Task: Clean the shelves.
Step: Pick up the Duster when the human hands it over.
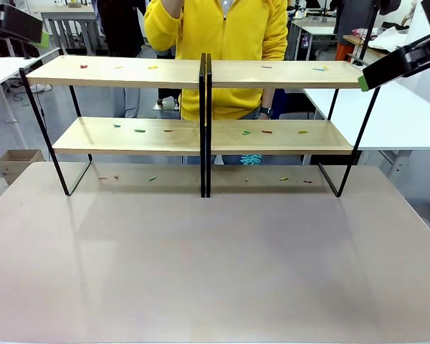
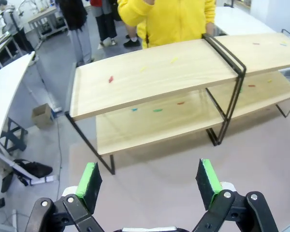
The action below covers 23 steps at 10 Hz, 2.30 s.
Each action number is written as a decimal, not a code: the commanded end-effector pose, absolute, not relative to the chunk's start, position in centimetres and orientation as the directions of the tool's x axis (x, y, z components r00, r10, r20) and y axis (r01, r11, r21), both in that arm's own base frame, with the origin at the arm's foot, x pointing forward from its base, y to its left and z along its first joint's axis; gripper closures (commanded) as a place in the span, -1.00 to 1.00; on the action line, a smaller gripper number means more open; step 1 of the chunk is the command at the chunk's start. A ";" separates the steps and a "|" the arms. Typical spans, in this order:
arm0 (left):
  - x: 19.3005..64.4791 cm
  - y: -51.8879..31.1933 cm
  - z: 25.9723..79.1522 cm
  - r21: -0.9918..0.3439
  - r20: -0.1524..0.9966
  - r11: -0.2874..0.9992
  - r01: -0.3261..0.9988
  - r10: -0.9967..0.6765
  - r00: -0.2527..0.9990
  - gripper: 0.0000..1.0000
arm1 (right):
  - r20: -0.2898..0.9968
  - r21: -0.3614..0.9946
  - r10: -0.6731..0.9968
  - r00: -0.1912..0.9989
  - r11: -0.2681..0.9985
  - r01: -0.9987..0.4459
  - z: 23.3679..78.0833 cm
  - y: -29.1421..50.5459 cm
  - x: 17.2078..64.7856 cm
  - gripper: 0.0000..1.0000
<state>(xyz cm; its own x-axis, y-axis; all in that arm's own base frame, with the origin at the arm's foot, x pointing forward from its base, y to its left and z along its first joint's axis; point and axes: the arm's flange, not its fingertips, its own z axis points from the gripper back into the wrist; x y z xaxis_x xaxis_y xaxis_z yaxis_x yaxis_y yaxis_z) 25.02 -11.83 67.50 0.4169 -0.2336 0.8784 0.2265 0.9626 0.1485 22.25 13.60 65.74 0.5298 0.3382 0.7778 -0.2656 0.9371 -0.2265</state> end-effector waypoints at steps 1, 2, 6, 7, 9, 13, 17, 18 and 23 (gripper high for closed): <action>25.4 -12.9 67.8 0.112 0.890 0.950 0.292 -0.227 0.395 -1.00 | 0.779 -0.215 0.320 0.540 0.944 -0.250 65.9 13.3 22.4 -1.00; 25.5 -13.5 67.8 0.112 0.886 0.940 0.322 -0.241 0.396 -1.00 | 0.779 -0.211 0.318 0.541 0.944 -0.252 65.9 13.2 22.6 -1.00; 25.6 -15.4 67.3 0.148 0.868 0.912 0.382 -0.305 0.391 -1.00 | 0.780 -0.201 0.311 0.542 0.946 -0.253 65.7 12.9 22.7 -1.00; 25.6 -15.5 67.3 0.151 0.867 0.911 0.383 -0.309 0.392 -1.00 | 0.780 -0.198 0.309 0.544 0.947 -0.253 65.6 12.8 22.7 -1.00; 25.6 -15.2 67.2 0.160 0.862 0.911 0.381 -0.317 0.396 -1.00 | 0.779 -0.196 0.310 0.545 0.946 -0.258 65.6 12.6 22.6 -1.00; 25.4 -15.7 66.9 0.150 0.864 0.917 0.370 -0.303 0.402 -1.00 | 0.779 -0.172 0.300 0.551 0.947 -0.272 65.8 12.6 22.7 -1.00; 25.4 -15.7 66.9 0.150 0.864 0.917 0.370 -0.303 0.402 -1.00 | 0.824 -0.104 0.224 0.520 0.963 -0.250 67.3 15.3 22.0 -1.00; 25.4 -15.7 66.9 0.150 0.864 0.917 0.370 -0.303 0.402 -1.00 | 0.828 -0.101 0.224 0.513 0.961 -0.257 67.4 15.9 22.0 -1.00; 25.4 -15.7 66.9 0.150 0.864 0.917 0.370 -0.303 0.402 -1.00 | 0.846 -0.112 0.234 0.480 0.957 -0.269 68.1 18.4 21.9 -1.00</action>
<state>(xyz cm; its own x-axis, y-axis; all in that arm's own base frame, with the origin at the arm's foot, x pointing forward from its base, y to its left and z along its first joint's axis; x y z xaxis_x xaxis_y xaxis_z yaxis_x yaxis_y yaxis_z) 25.44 -15.70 66.94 0.4026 -0.3015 0.8643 0.3677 0.9179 0.1489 21.58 17.53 67.94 0.4853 0.2600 0.8348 -0.2708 0.9525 -0.1393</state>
